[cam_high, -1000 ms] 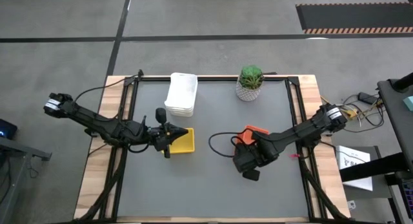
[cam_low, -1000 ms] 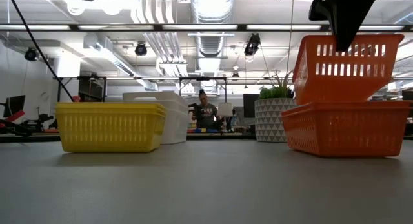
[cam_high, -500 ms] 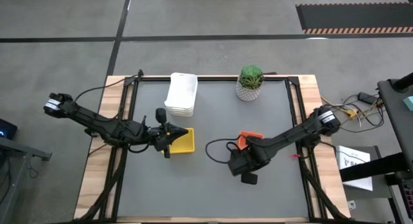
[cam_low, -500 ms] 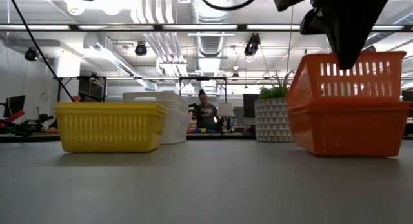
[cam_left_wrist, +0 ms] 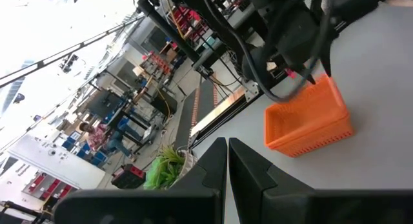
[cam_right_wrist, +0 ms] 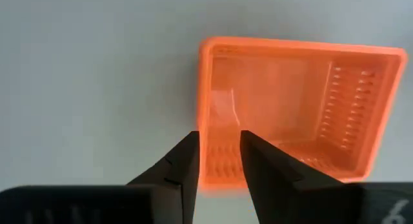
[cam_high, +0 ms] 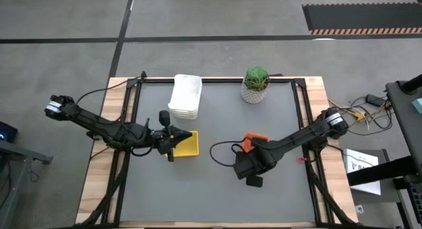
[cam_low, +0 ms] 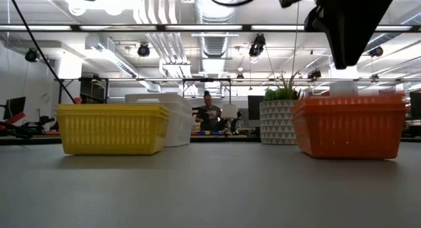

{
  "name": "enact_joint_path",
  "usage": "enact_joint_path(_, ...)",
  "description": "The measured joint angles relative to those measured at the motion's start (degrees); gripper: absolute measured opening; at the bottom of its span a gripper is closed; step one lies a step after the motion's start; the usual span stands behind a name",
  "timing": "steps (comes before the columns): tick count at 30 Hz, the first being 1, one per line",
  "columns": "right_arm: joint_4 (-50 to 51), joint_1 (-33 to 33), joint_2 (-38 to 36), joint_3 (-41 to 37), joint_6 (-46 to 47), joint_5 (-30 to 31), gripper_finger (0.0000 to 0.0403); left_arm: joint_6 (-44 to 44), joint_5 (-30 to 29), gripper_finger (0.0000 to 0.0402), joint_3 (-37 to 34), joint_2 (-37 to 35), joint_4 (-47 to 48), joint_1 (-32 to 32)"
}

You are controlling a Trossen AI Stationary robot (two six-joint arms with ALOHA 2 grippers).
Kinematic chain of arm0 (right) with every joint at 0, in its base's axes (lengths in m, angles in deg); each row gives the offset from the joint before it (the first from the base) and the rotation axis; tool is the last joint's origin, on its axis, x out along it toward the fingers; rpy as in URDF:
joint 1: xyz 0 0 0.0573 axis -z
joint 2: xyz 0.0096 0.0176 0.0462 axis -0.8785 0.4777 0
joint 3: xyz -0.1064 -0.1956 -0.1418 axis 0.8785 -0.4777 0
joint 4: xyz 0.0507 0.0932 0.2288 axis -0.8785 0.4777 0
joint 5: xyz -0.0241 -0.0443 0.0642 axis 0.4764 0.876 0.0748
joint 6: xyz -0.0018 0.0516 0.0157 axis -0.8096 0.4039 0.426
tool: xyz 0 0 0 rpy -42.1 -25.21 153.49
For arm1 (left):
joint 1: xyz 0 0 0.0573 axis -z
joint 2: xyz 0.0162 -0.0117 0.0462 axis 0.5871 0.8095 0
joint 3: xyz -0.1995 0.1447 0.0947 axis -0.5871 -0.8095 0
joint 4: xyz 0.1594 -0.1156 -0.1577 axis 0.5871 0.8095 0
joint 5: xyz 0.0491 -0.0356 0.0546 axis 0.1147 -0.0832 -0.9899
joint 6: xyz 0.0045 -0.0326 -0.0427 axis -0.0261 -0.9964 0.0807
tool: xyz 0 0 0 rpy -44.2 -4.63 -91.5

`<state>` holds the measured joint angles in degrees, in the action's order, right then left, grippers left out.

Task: Stack baskets by color
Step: Stack the right orange bin on the orange bins, then return to Home Position

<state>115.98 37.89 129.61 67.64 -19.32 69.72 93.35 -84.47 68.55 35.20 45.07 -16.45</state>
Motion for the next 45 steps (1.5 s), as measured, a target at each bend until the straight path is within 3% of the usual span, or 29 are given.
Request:
enact_joint_path(2, -0.54, -0.34, -1.37, -0.06, -1.13, 0.83, 0.0108, 0.0, 0.0, 0.0, 0.0, 0.0, 0.0, 0.0)
enact_joint_path(6, -10.8, -2.45, -5.01, -4.57, -8.26, 10.64, 0.0081, 0.0, 0.04, 0.0, 0.0, 0.24, -0.03, 0.0)
enact_joint_path(10, -30.02, -2.54, -9.82, -16.33, -16.85, 12.42, 0.002, 0.0, 0.2, 0.0, 0.1, 0.81, -0.07, 0.0)
enact_joint_path(14, -51.71, -0.94, -15.35, -29.83, -24.99, 22.59, 0.0012, -0.41, 1.92, 0.0, 0.15, 1.81, -1.61, 0.09)
enact_joint_path(17, -72.9, 0.5, -19.2, -40.06, -32.3, 25.14, 0.0009, -3.46, 4.76, 0.0, 0.24, 2.76, -3.6, 0.2)
enact_joint_path(20, -99.44, 2.17, -21.51, -50.49, -42.52, 21.26, 0.0009, -9.03, 9.1, 0.0, 0.24, 3.68, -3.49, 0.31)
enact_joint_path(23, -122.32, 6.8, -21.67, -59.27, -47.99, 10.61, 0.0009, -12.22, 14.28, 0.0, -1.62, 4.11, -2.64, 0.65)
enact_joint_path(25, -131.06, 11.68, -21.27, -63.03, -47.31, 2.87, 0.0009, -13.56, 16.73, 0.0, -3.26, 3.99, -2.64, 0.94)
enact_joint_path(33, -133.42, 30.91, -24.11, -68.05, -43.29, -17.37, 0.0008, -13.64, 16.74, 0.0, -8.8, -3.56, -3.22, 0.42)
enact_joint_path(41, -132.02, 34.75, -36.27, -76.61, -44.18, -16.88, 0.0008, -16.68, 15.19, 0.0, -17.7, -19.77, -3.34, 0.37)
enact_joint_path(45, -126.18, 34.72, -44.12, -80.3, -43.35, -13.75, 0.0008, -17.75, 13.89, 0.0, -20.72, -26.28, -3.39, 0.37)
